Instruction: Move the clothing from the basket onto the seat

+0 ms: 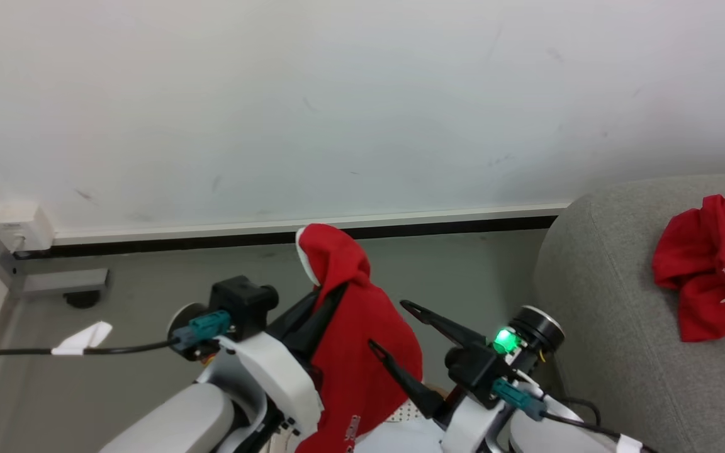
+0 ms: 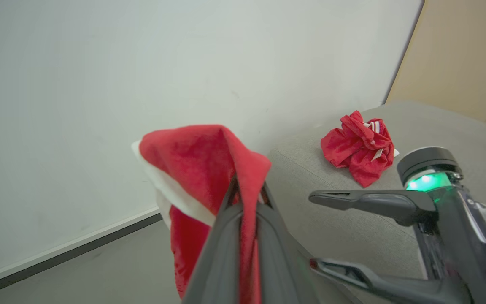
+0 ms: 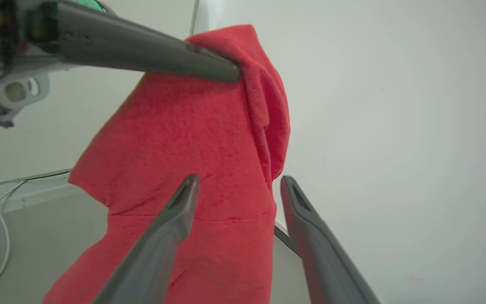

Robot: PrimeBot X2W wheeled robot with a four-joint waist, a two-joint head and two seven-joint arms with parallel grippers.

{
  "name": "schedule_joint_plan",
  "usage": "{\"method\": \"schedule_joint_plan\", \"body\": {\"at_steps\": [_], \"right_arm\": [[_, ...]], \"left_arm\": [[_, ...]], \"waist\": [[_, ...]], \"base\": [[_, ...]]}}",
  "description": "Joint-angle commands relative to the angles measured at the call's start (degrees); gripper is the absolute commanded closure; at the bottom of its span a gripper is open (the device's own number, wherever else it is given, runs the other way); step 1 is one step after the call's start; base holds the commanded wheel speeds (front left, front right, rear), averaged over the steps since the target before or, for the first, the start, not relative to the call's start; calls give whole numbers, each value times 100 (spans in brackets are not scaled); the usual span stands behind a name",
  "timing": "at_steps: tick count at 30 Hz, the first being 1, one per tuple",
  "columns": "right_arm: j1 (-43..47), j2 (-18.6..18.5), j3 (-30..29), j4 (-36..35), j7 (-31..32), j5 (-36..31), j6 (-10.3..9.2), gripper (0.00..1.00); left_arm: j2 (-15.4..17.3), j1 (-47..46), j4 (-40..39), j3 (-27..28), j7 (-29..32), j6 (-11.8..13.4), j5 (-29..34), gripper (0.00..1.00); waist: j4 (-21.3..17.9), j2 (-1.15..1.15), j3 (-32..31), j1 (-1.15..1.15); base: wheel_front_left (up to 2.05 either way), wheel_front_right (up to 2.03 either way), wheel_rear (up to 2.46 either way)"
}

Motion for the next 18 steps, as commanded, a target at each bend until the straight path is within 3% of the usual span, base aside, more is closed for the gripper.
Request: {"method": "schedule_joint_plan", "body": {"at_steps": [1, 10, 12, 13, 14, 18], "right_arm": [[-170, 15, 127, 144, 5, 23, -14, 0], [-871, 190, 935, 1117, 5, 699, -14, 0], [-931, 212, 991, 1181, 5, 936, -14, 63], [-965, 216, 1018, 1200, 5, 996, -14, 87], [-979, 223, 1042, 1202, 5, 1078, -14, 100], [-1008, 232, 1090, 1139, 5, 1312, -14, 100]], "left_arm": [[-32, -63, -58, -20, 18, -15, 89, 100], [-183, -100, -357, -259, 200, -110, 89, 100], [-199, -94, -395, -281, 230, -112, 49, 100], [-208, -86, -413, -288, 236, -123, 25, 100], [-210, -81, -431, -290, 251, -114, 5, 100], [-175, -96, -465, -291, 276, -109, -13, 100]], "waist": [[22, 0, 1, 0], [107, 0, -29, 0], [113, 0, -32, 0], [114, 0, -34, 0], [114, 0, -32, 0], [107, 0, -8, 0]], "base": [[0, 0, 0], [0, 0, 0], [0, 0, 0], [0, 0, 0], [0, 0, 0], [0, 0, 0]]}}
